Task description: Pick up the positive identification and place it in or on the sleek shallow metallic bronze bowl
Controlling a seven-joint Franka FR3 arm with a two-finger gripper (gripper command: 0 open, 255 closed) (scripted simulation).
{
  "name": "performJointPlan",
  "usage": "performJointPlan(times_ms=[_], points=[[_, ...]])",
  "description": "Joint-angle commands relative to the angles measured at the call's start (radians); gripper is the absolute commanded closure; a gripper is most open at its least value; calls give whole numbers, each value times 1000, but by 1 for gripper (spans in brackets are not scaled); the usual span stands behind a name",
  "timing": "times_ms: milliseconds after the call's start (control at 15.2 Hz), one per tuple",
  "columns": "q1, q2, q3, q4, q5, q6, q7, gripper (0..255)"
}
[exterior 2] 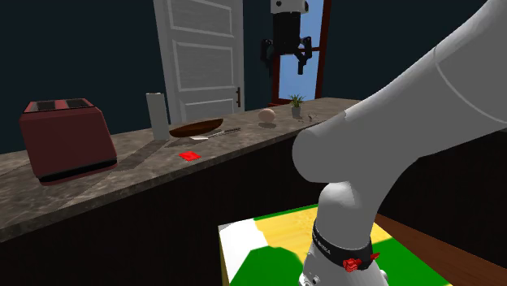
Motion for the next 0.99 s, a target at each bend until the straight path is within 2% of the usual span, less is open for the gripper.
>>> performJointPlan(times_ms=[0, 462, 924], points=[[0, 0, 0, 0, 0, 0, 0, 0], [74, 5, 51, -191, 61, 305, -10, 0], [152, 97, 114, -319, 113, 635, -23, 0]])
